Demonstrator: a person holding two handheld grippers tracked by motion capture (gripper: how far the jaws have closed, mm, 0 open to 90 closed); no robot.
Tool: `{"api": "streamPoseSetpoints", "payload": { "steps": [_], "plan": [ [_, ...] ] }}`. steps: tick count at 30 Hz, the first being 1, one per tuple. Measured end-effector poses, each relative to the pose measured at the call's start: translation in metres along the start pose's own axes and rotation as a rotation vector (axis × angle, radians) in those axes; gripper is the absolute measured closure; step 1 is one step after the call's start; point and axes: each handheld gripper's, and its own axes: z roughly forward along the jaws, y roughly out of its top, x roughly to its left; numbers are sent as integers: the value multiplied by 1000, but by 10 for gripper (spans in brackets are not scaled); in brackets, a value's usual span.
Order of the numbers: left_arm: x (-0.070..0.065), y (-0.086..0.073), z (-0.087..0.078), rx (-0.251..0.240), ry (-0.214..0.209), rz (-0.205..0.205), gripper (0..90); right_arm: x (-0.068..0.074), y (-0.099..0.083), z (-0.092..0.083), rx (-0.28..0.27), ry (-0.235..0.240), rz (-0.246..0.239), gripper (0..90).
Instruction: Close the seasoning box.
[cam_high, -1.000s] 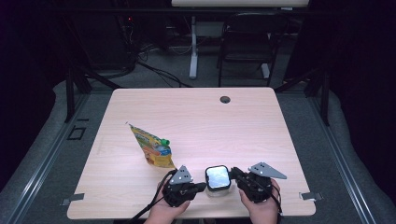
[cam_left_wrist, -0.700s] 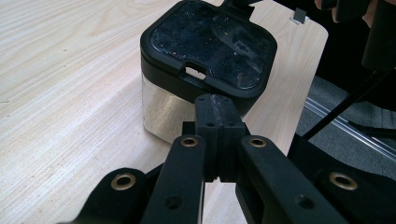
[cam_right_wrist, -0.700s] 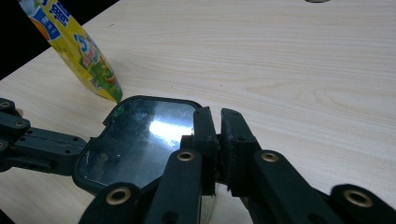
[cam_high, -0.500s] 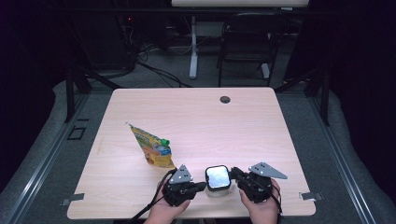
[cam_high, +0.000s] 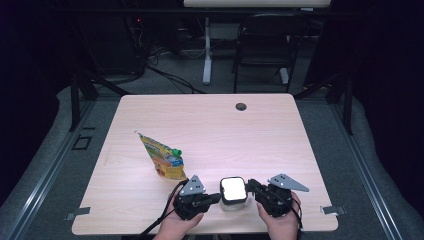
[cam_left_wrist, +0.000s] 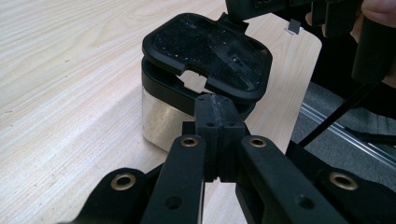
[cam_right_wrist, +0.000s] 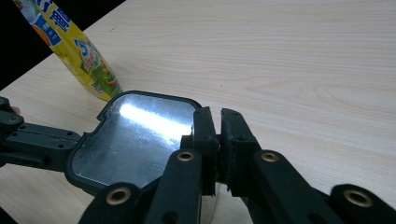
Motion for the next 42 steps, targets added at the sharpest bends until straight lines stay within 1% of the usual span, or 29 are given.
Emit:
{"api": "streamPoseSetpoints", "payload": {
  "steps": [4,10,14,16,18,22,23,24,26,28,29,30,31,32,35,37,39,40,42],
  "plan": [
    [0,-1,2,9,6,1,900,1,0,0,-1,-6,-6,850],
    [-1,-1,3,13,3,7,899,1,0,0,-1,-4,-6,850],
    [-1,0,3,6,2,4,899,0,-1,0,-10,3,3,848],
    [-1,0,2,-3,-1,1,899,1,-2,0,-13,-2,-1,847],
    [-2,1,1,-6,2,2,899,2,-1,-1,-7,-10,-14,840],
    [-2,4,0,-14,0,11,899,4,3,-3,1,0,-37,786],
    [-3,5,-1,-16,0,14,898,7,7,-7,-9,-3,-57,774],
    [-3,6,-1,-17,-1,13,898,7,7,-7,-9,-3,-57,774],
    [-4,7,-1,-21,1,17,897,10,11,-13,-15,-14,-92,760],
    [-4,10,-2,-23,0,23,896,14,13,-20,-14,-11,-116,743],
    [-5,11,-2,-24,0,21,896,14,13,-20,-14,-11,-116,743],
    [-5,12,-3,-27,-1,27,895,16,13,-22,-12,-8,-124,742],
    [-5,13,-3,-30,-2,24,894,19,10,-25,4,-9,-152,740],
    [-6,14,-4,-27,4,28,894,19,10,-25,4,-9,-152,740],
    [-7,17,-4,-35,1,33,894,23,4,-30,10,3,-165,730],
    [-8,21,-4,-38,1,34,893,27,-3,-32,14,1,-193,700],
    [-8,22,-5,-36,7,37,893,28,-5,-33,13,0,-202,692],
    [-9,23,-5,-41,2,38,893,29,-7,-33,14,0,-211,686],
    [-9,25,-5,-46,2,39,893,31,-10,-36,11,11,-224,664]
  ]
}}
